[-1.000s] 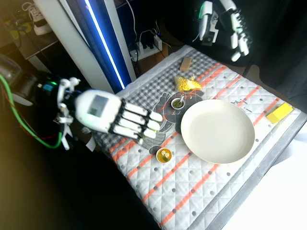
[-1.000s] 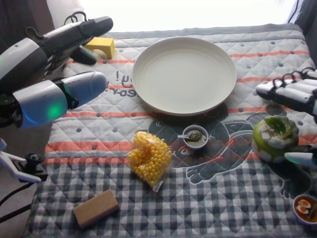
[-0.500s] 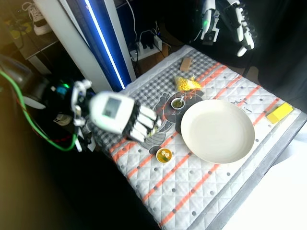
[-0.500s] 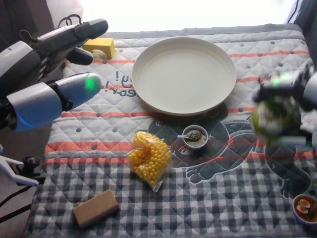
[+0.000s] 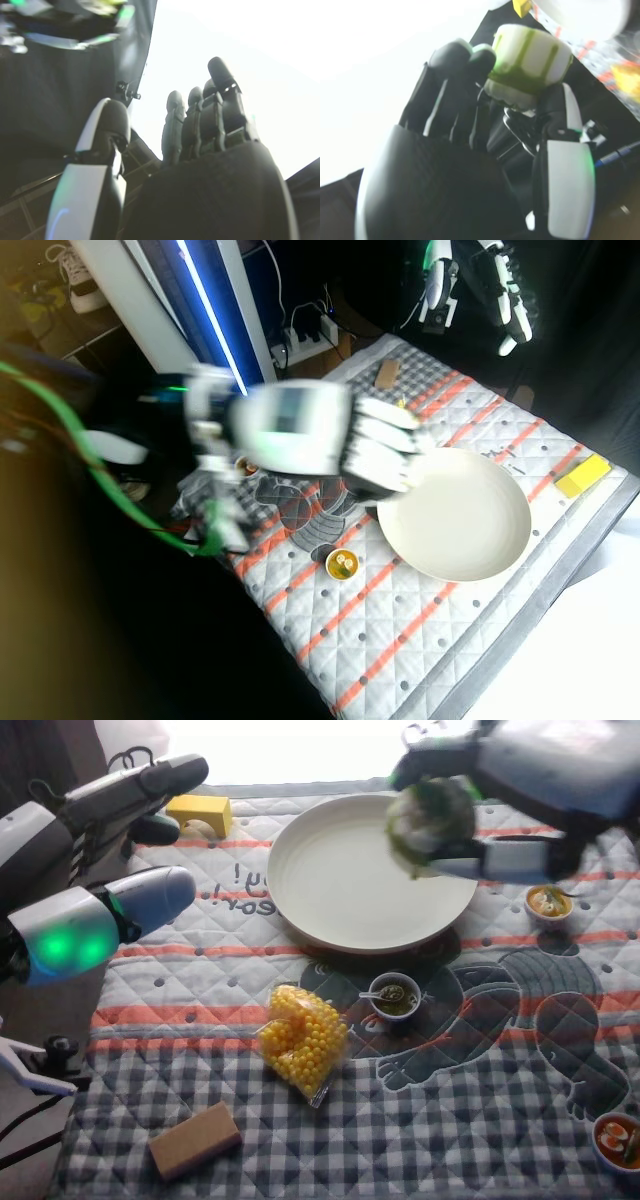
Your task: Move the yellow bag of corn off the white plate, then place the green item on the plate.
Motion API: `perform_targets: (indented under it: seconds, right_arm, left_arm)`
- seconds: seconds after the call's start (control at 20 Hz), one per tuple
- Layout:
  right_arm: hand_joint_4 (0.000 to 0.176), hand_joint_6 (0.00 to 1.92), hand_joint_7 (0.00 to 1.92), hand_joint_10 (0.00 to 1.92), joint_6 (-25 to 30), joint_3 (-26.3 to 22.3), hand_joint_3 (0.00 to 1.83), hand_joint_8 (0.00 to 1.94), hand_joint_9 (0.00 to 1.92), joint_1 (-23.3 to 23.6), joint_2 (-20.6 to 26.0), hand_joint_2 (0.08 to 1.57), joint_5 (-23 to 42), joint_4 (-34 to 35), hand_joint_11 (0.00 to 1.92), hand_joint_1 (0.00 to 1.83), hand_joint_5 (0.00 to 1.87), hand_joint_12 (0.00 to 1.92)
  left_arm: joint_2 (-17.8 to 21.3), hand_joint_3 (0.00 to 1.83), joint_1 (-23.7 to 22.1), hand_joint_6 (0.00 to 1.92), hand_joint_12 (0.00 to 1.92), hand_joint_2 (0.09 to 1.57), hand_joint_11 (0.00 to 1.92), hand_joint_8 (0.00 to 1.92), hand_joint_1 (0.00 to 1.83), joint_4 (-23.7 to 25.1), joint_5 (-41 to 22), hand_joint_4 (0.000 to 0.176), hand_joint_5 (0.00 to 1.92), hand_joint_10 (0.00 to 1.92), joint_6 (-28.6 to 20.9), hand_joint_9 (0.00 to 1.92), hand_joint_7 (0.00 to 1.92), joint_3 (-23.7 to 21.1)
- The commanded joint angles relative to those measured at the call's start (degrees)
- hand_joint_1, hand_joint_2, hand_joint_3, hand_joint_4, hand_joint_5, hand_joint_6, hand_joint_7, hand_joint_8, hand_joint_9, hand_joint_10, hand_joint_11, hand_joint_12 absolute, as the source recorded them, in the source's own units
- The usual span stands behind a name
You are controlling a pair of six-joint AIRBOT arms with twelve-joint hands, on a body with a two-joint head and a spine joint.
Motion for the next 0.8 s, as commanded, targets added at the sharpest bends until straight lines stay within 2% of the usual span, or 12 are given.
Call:
perform_targets:
  seconds: [0.0, 0.05, 0.25, 0.3, 0.35, 0.4, 0.5, 0.55, 0.6, 0.65, 0.7, 0.75]
  right_arm:
    - [0.0, 1.45, 0.72, 1.61, 0.0, 1.2, 0.0, 1.42, 0.69, 1.5, -1.0, 1.27, 2.9, 0.2, 0.55, 1.3, 0.61, 1.88]
    - [0.0, 1.29, 0.75, 1.73, 0.0, 3.3, 0.0, 1.56, 0.78, 2.2, -3.3, 1.26, 1.1, 0.4, 0.76, 1.2, 0.69, 1.91]
    - [0.0, 1.27, 0.76, 1.78, 0.0, 10.5, 0.0, 1.58, 0.7, 2.4, -9.8, 1.26, -4.0, 4.3, 0.72, 1.18, 0.69, 1.92]
    - [0.0, 0.84, 0.51, 1.43, 0.0, 11.7, 0.0, 1.06, 0.39, 2.4, -10.5, 1.22, -5.1, 4.8, 0.3, 1.1, 0.48, 1.88]
    - [0.0, 0.41, 0.31, 0.99, 0.0, 12.1, 0.0, 0.48, 0.14, 2.4, -10.6, 1.22, -5.6, 5.3, 0.06, 0.94, 0.27, 1.73]
    - [0.008, 0.22, 0.16, 0.58, 0.0, 12.1, 0.0, 0.2, 0.08, 2.4, -10.6, 1.21, -5.9, 6.1, 0.01, 0.86, 0.16, 1.47]
    - [0.031, 0.01, 0.01, 0.06, 0.0, 11.1, 0.0, 0.01, 0.01, 2.7, -10.4, 1.15, -5.6, 6.6, 0.0, 0.63, 0.01, 0.95]
    - [0.029, 0.0, 0.0, 0.01, 0.0, 9.4, 0.0, 0.0, 0.0, 2.8, -10.3, 1.14, -4.3, 6.6, 0.0, 0.55, 0.0, 0.61]
    - [0.049, 0.0, 0.0, 0.0, 0.0, 7.6, 0.0, 0.0, 0.0, 2.9, -8.4, 1.11, -2.9, 6.5, 0.0, 0.48, 0.0, 0.12]
    - [0.041, 0.0, 0.0, 0.0, 0.0, 5.6, 0.0, 0.0, 0.0, 2.9, -6.3, 1.1, -0.9, 6.3, 0.0, 0.49, 0.0, 0.02]
    - [0.058, 0.0, 0.0, 0.0, 0.0, 2.9, 0.0, 0.0, 0.0, 2.9, -3.7, 1.09, 1.0, 5.4, 0.02, 0.51, 0.0, 0.01]
    - [0.059, 0.0, 0.0, 0.0, 0.0, 0.3, 0.0, 0.0, 0.0, 2.9, -1.2, 1.11, 3.0, 4.3, 0.04, 0.49, 0.0, 0.02]
  left_arm:
    - [-0.2, 0.0, -0.4, 0.0, 0.72, 1.34, 0.0, 0.0, 0.74, 0.4, -7.7, 0.0, 0.26, 0.01, -0.7, 0.04, 0.08, 0.3]
    - [-0.4, 0.0, -0.4, 0.0, 0.56, 1.34, 0.0, 0.0, 0.77, 0.4, -7.8, 0.0, 0.26, 0.0, -0.8, 0.02, 0.07, 0.5]
    - [-1.0, 0.0, -0.3, 0.0, 0.34, 1.34, 0.0, 0.0, 0.73, 0.4, -8.0, 0.0, 0.25, 0.0, -2.8, 0.01, 0.07, 1.2]
    - [-1.1, 0.0, -0.3, 0.0, 0.24, 1.34, 0.0, 0.0, 0.78, 0.4, -8.1, 0.0, 0.26, 0.01, -3.1, 0.03, 0.08, 1.3]
    - [-1.2, 0.0, -0.4, 0.0, 0.13, 1.34, 0.0, 0.0, 0.81, 0.4, -8.1, 0.0, 0.26, 0.01, -3.1, 0.03, 0.09, 1.4]
    - [-1.3, 0.0, -0.4, 0.0, 0.12, 1.35, 0.0, 0.0, 0.79, 0.4, -8.2, 0.0, 0.24, 0.01, -3.1, 0.04, 0.09, 1.4]
    - [-1.2, 0.0, -0.3, 0.0, 0.03, 1.34, 0.03, 0.01, 0.79, 0.1, -8.9, 0.0, 0.24, 0.01, -3.2, 0.05, 0.09, 1.4]
    - [-1.1, 0.0, -0.3, 0.0, 0.04, 1.34, 0.04, 0.01, 0.82, -0.1, -9.3, 0.0, 0.24, 0.01, -3.3, 0.06, 0.1, 1.5]
    - [-1.1, 0.0, -0.3, 0.01, 0.27, 1.35, 0.01, 0.02, 0.82, -0.1, -9.1, 0.0, 0.22, 0.0, -3.3, 0.09, 0.11, 1.5]
    - [-1.0, 0.0, -0.4, 0.01, 0.43, 1.34, 0.0, 0.01, 0.83, -0.1, -9.1, 0.0, 0.23, 0.0, -3.3, 0.1, 0.12, 1.5]
    - [-0.7, 0.0, -0.4, 0.0, 0.53, 1.33, 0.0, 0.0, 0.77, -0.1, -9.1, 0.0, 0.23, 0.0, -3.4, 0.1, 0.12, 1.4]
    - [-0.5, 0.0, -0.4, 0.01, 0.54, 1.32, 0.0, 0.0, 0.79, -0.1, -9.3, 0.0, 0.24, 0.0, -3.4, 0.09, 0.12, 1.3]
